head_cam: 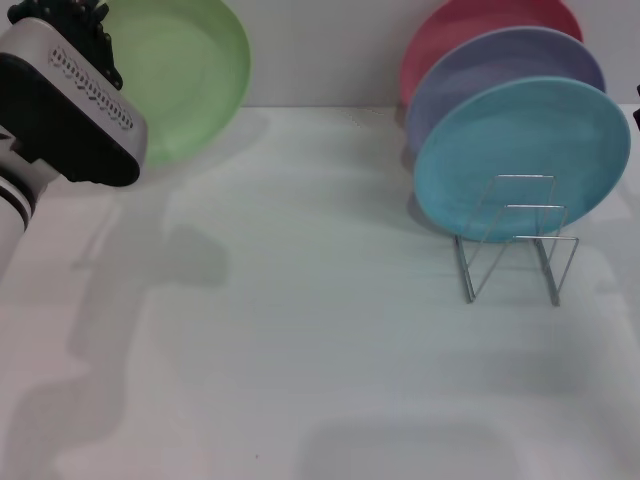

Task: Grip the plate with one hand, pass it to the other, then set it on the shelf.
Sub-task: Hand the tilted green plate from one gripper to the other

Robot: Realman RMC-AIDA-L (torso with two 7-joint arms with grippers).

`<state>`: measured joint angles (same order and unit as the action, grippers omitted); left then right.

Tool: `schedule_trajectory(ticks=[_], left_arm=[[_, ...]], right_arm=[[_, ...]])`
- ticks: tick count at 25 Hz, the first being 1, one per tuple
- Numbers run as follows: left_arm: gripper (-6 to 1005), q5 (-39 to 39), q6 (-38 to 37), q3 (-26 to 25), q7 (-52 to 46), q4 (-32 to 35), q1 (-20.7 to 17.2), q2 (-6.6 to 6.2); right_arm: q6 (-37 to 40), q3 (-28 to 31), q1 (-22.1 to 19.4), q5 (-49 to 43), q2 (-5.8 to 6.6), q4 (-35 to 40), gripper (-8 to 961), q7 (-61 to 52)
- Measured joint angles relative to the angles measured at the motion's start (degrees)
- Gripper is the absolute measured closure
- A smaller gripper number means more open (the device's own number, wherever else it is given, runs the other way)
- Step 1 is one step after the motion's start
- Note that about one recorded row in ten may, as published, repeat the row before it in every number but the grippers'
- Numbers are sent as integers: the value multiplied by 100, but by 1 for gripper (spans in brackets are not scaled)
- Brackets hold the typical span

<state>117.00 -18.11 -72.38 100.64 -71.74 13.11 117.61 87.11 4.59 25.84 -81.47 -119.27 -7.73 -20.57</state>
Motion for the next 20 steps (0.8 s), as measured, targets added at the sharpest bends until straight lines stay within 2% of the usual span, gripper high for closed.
schedule_trajectory(ticks=[5, 7, 9, 12, 13, 20], left_arm=[[967, 403, -609, 276, -616, 156, 6, -78], [967, 923, -1095, 429, -1537, 359, 24, -132], [966, 1058, -1199, 449, -1817, 412, 30, -140], [966, 1680, -1446, 486, -3432, 750, 89, -160], [966, 1680, -1446, 486, -3432, 750, 89, -160], [966, 2463, -1794, 488, -6220, 1552, 281, -135]], right_arm=[[-2, 9, 21, 0, 0, 0, 264, 0], [-2, 9, 29, 0, 0, 0, 264, 0], [-1, 9, 31, 0, 0, -1, 264, 0], [-1, 9, 36, 0, 0, -3, 264, 0], [-1, 8, 36, 0, 0, -5, 264, 0], [-1, 23, 44, 0, 0, -31, 264, 0]])
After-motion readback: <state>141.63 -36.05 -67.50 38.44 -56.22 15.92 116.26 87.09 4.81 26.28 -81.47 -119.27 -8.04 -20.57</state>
